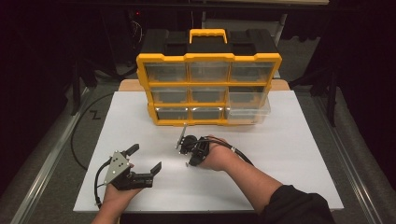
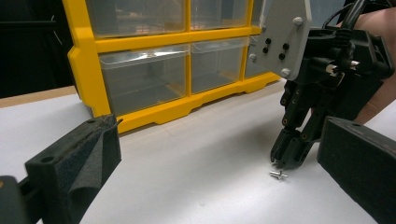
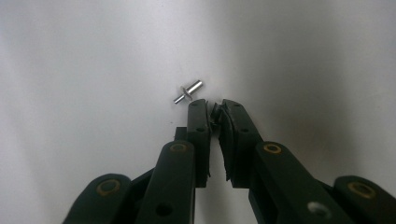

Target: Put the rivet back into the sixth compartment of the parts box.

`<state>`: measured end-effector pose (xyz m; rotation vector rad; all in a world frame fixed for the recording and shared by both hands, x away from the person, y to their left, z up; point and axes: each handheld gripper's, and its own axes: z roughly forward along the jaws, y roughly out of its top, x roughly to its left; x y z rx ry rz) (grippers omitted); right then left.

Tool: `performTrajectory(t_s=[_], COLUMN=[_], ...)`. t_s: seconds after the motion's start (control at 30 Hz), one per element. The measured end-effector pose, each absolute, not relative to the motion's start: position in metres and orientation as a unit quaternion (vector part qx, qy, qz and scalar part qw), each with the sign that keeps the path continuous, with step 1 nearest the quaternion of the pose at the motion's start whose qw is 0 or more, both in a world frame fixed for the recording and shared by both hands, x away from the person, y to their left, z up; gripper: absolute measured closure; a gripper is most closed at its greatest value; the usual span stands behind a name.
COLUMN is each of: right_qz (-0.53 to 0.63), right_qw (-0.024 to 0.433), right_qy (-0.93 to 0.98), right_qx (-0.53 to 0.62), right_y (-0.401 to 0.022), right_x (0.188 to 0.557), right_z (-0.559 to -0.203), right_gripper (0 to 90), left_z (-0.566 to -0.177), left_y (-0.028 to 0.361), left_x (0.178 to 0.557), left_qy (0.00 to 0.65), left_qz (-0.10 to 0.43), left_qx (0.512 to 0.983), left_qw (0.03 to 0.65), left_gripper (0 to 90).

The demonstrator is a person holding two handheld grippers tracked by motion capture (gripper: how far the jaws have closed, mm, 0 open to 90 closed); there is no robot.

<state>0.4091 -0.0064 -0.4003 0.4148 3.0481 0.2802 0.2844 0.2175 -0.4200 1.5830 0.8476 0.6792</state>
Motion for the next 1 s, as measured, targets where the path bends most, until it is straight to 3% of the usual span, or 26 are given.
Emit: performTrajectory(t_s=[1.0], right_qz=[0.082], right_qw=[0.046], right_qy=[0.983], right_qx=[0.156], right_y=[-0.059], right_x=[0.401], right_z=[-0.367], right_gripper=[84.6], left_z=[-0.420], left_y=[0.216], left_x=[0.285], left_qy=[0.359], left_qz=[0.291], left_qx=[0.677], left_qw=[0.572], left_gripper=[0.4])
